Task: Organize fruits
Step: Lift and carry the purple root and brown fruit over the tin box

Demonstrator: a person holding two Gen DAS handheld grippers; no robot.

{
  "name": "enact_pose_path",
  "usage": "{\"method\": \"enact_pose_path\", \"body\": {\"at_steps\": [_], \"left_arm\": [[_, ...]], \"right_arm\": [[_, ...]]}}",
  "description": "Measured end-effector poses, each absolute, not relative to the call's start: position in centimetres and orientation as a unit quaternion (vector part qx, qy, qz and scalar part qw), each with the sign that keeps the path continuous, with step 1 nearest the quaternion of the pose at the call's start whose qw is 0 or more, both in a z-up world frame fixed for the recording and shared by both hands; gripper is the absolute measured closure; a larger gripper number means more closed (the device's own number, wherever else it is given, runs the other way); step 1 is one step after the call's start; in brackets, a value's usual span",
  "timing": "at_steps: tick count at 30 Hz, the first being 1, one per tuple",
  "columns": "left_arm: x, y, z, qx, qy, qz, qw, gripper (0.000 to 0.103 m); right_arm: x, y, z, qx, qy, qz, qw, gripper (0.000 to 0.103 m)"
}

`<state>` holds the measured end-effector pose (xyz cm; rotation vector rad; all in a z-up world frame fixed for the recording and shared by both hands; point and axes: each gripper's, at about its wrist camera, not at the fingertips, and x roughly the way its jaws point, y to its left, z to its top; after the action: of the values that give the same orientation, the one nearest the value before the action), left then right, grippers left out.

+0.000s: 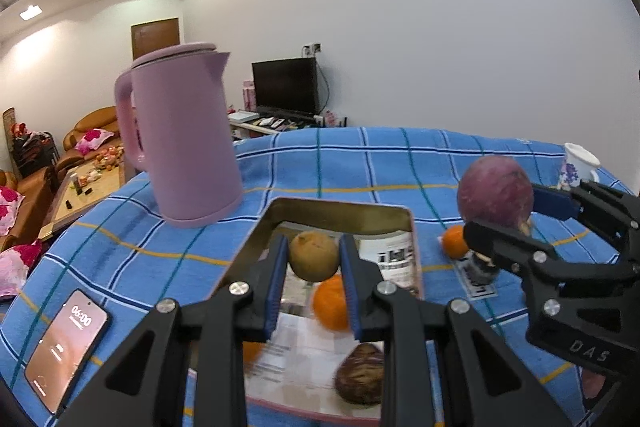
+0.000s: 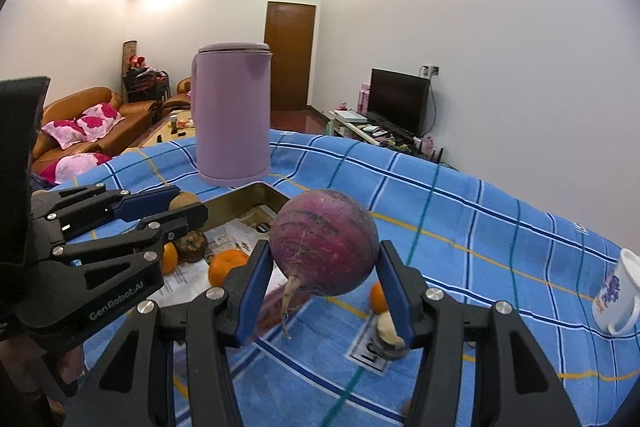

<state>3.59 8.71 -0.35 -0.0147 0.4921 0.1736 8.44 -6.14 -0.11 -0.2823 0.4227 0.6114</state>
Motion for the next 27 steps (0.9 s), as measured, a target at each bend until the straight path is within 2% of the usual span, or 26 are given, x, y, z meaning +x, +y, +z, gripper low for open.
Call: {"method": "enact_pose_path", "body": {"at_steps": [27], "left_arm": [[4.9, 12.9, -2.0, 0.0, 0.288, 0.12, 0.95, 0.075]], "right_arm": [[10.0, -0.3, -2.1, -0.147, 0.251, 0.343, 0.893, 0.048]]}}
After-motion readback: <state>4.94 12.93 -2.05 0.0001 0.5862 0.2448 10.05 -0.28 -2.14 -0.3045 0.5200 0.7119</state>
